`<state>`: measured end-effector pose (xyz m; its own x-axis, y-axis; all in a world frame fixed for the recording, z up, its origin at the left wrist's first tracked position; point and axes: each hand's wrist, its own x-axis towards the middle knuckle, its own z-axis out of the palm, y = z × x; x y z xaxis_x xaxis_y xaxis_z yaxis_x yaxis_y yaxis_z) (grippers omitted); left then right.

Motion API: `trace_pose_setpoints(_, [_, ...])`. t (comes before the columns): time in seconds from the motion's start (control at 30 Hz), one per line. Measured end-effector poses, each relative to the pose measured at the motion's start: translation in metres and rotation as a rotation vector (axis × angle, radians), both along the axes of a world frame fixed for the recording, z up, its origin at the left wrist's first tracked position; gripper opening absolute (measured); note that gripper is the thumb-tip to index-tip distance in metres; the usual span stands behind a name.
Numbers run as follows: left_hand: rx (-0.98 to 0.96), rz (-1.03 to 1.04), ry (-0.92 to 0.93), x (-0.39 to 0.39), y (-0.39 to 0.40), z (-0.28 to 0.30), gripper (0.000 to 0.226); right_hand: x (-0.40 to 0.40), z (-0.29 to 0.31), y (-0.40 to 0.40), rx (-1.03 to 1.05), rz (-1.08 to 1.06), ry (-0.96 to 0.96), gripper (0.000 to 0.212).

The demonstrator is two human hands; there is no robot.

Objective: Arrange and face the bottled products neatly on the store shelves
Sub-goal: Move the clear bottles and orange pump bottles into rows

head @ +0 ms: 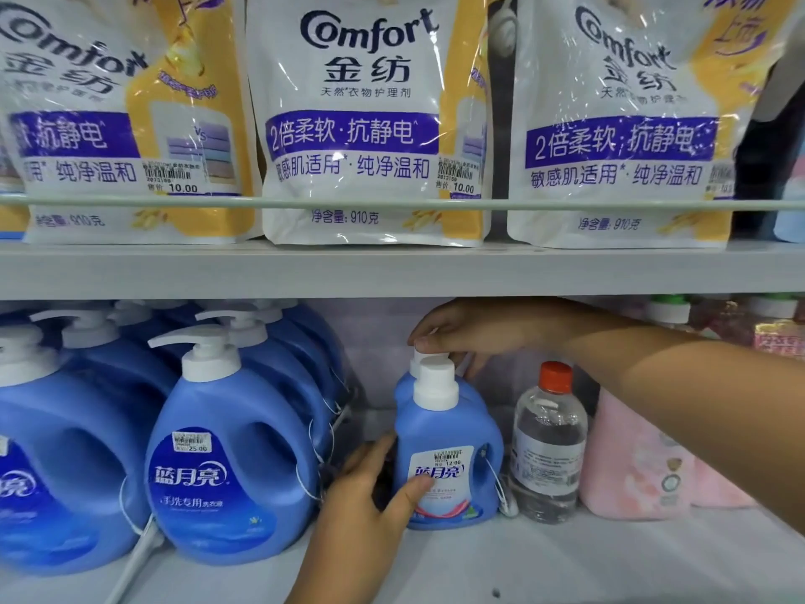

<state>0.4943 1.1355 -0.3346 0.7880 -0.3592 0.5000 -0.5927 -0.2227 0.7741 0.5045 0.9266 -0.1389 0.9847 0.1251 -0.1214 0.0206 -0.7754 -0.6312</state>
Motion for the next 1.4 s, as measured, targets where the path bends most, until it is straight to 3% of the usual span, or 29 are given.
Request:
trace_pose_setpoints(0.37, [-0.004,-0.002,0.024,-0.002,0.001,-0.001,0.044,-0.007,0.002,0.006,-0.082,-0.031,-0.030,0.030])
trace_pose_setpoints(0.5, [-0.003,-0.027,0.049,-0.003,0.002,-0.001,0.055,-0.030,0.010,-0.006,-0.378,-0.101,-0.200,0.057])
trace_pose_setpoints(0.57, [0.029,-0.030,0.033,-0.004,0.003,-0.003,0.059,-0.054,0.016,-0.015,-0.421,-0.154,-0.232,0.054])
trace_pose_setpoints(0.77, [0.064,-0.026,0.048,-0.002,0.003,-0.004,0.061,-0.119,0.019,-0.022,-0.781,-0.235,-0.013,0.042])
trace_pose_setpoints(1.03, [0.078,-0.032,0.038,-0.001,0.003,-0.006,0.062,-0.118,0.016,-0.024,-0.762,-0.268,-0.057,0.009])
trace_pose_setpoints(1.4, [0.129,-0.004,-0.015,-0.007,0.003,0.002,0.065,-0.165,0.011,-0.015,-0.699,-0.260,-0.145,0.007])
